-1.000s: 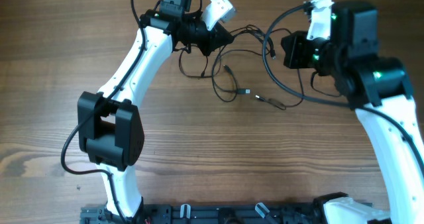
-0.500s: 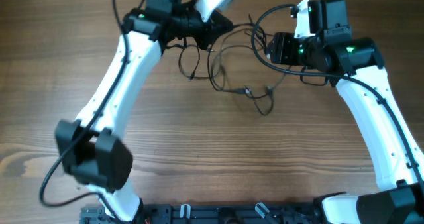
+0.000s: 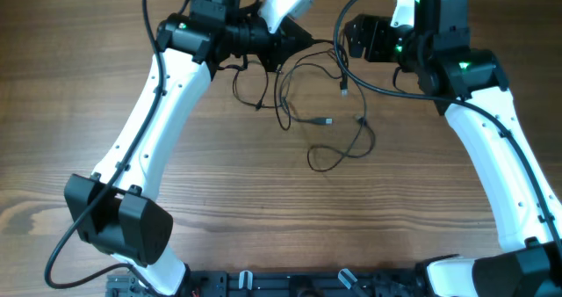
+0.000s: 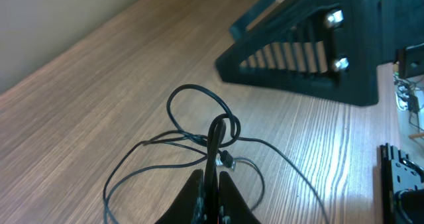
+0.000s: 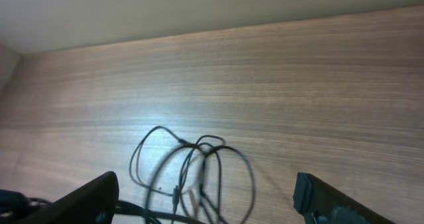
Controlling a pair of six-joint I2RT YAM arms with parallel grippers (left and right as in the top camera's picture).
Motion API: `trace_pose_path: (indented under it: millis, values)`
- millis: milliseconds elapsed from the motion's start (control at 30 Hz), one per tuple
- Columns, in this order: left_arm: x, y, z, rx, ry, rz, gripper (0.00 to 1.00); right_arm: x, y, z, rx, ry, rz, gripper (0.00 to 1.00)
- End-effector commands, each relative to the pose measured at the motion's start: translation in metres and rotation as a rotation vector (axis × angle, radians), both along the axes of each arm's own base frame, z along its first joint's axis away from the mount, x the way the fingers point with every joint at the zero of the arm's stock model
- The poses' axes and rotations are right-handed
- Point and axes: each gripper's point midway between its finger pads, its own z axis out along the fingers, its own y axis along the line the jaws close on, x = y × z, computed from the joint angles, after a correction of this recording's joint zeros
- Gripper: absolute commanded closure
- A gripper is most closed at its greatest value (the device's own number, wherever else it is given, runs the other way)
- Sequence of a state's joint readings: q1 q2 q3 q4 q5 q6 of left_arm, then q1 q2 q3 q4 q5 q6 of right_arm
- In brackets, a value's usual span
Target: Untangle cables
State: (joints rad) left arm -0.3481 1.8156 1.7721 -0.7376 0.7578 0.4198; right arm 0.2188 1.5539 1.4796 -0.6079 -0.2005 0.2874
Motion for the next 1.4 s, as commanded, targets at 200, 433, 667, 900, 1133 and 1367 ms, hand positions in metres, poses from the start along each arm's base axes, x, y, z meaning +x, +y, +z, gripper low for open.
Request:
trace_pose_path:
  millis: [200,433,667,900,1133,1367]
  values:
    - [-0.01,-0.011,0.013,-0.027,-0.014,-0.035,0.93,0.008,0.022,-0.036,0.121,0.127,0.041,0.19]
    - [-0.007,-0.01,0.012,-0.019,-0.023,-0.025,0.92,0.009,0.022,-0.036,0.132,0.132,0.031,0.49]
    - [-0.005,-0.011,0.015,-0.023,-0.039,-0.026,0.92,0.005,0.024,-0.038,0.143,0.154,0.032,0.62]
    - [-0.004,-0.011,0.016,-0.026,-0.047,-0.026,0.92,0.0,0.022,-0.044,0.15,0.197,0.009,0.73]
    - [-0.003,-0.012,0.018,-0.031,-0.058,-0.027,0.92,-0.004,0.021,-0.048,0.178,0.24,-0.027,0.96]
    - [-0.002,-0.012,0.018,-0.031,-0.059,-0.025,0.92,0.016,0.008,-0.038,0.151,0.15,-0.112,0.96]
